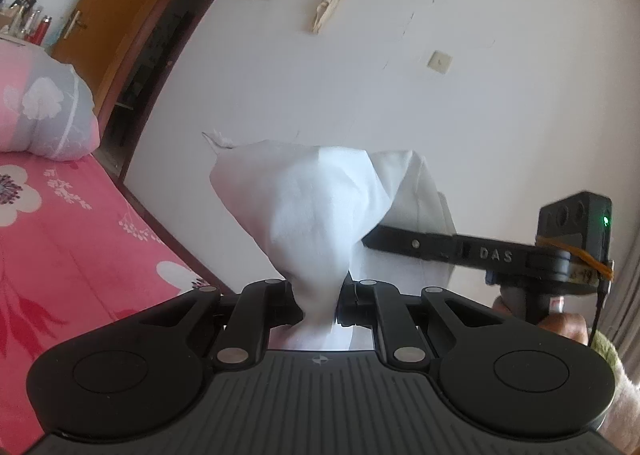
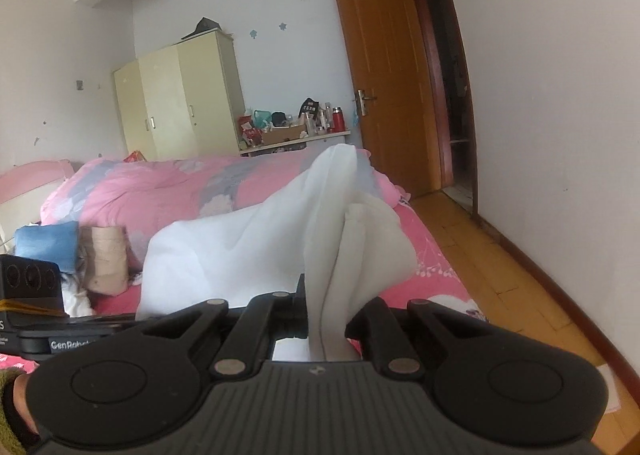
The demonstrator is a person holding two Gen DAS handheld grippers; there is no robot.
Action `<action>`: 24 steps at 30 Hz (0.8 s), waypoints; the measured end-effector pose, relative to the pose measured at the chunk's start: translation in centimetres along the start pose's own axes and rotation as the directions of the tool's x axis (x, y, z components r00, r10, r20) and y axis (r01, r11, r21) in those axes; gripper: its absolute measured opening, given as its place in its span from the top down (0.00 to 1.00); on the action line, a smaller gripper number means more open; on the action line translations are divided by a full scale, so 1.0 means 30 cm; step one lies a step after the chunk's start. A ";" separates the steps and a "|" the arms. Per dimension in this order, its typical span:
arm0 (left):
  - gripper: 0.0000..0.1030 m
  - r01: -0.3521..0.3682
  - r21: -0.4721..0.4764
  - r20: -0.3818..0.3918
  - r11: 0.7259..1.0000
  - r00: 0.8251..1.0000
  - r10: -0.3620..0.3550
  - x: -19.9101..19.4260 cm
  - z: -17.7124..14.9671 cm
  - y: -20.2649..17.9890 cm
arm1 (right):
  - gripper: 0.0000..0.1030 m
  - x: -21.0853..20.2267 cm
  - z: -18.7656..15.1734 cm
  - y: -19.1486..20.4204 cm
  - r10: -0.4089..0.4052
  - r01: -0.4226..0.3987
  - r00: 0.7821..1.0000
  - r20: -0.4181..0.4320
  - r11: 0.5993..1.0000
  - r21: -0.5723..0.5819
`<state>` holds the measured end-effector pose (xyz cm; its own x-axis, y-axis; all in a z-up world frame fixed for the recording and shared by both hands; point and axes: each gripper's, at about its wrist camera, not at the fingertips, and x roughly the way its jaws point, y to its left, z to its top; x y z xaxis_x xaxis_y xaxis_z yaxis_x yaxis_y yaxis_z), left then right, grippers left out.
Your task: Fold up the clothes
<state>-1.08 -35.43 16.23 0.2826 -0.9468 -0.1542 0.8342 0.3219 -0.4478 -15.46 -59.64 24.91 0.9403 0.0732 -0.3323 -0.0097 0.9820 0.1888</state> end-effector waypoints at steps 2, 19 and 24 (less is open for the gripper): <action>0.89 -0.007 0.007 -0.012 1.000 1.000 0.007 0.072 -0.014 0.069 | 0.95 0.080 -0.014 -0.062 0.008 -0.008 1.000 -0.002 1.000 0.018; 0.89 -0.145 -0.111 -0.068 0.983 0.988 0.138 0.490 -0.019 0.642 | 0.95 0.837 -0.065 -0.378 0.037 -0.037 0.985 -0.170 0.999 0.004; 0.89 -0.189 -0.145 -0.077 0.971 0.981 0.179 0.521 -0.025 0.741 | 0.95 0.995 -0.060 -0.420 0.057 -0.057 0.975 -0.216 0.998 0.004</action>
<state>21.52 -43.05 3.20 0.3901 -0.8708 -0.2992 0.6884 0.4916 -0.5333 12.12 -69.51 10.95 0.8426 0.1647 -0.5128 -0.0620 0.9754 0.2113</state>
